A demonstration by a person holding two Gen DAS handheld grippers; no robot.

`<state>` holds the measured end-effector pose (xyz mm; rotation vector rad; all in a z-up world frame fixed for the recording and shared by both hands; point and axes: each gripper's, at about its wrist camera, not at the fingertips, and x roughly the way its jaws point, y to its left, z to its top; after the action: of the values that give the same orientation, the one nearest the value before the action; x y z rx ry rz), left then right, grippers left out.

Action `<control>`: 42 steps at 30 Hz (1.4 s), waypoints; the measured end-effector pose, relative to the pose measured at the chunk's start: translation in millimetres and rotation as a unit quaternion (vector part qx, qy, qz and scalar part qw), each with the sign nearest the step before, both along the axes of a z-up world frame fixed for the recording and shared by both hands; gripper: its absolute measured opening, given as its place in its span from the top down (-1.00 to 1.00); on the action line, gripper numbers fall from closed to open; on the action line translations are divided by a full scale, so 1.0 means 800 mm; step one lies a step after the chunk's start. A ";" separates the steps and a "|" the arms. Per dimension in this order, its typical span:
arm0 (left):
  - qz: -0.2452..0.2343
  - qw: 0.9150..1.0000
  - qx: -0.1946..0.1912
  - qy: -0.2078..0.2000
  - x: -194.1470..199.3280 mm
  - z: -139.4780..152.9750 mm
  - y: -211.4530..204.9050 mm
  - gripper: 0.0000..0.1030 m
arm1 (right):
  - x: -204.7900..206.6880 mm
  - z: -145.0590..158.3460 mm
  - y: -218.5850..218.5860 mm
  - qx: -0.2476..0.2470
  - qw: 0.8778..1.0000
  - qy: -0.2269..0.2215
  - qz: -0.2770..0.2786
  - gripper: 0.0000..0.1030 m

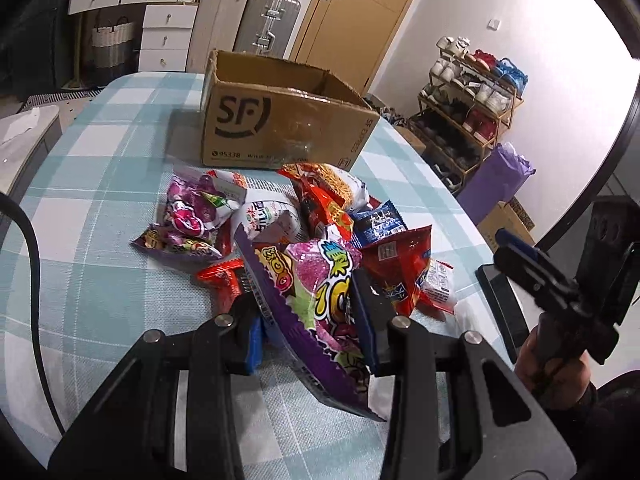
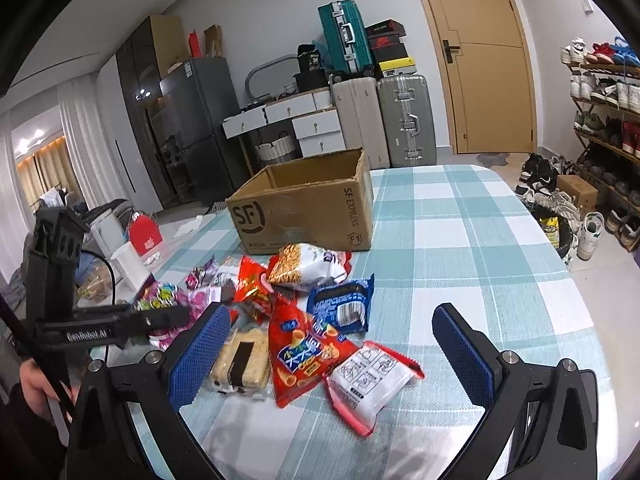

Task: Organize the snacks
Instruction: 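Grasp the purple candy bag with the left gripper while the right gripper grasps the red chip bag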

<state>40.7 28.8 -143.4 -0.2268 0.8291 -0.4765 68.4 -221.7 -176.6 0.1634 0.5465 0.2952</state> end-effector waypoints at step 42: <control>0.088 0.996 -0.025 0.010 -0.054 0.004 0.109 0.34 | 0.090 -0.075 0.079 -0.054 0.988 0.108 0.098 0.16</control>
<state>-2.6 116.0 -140.2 -0.3485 0.8096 -0.3295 140.5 -158.3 -236.7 0.0359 0.7939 0.4409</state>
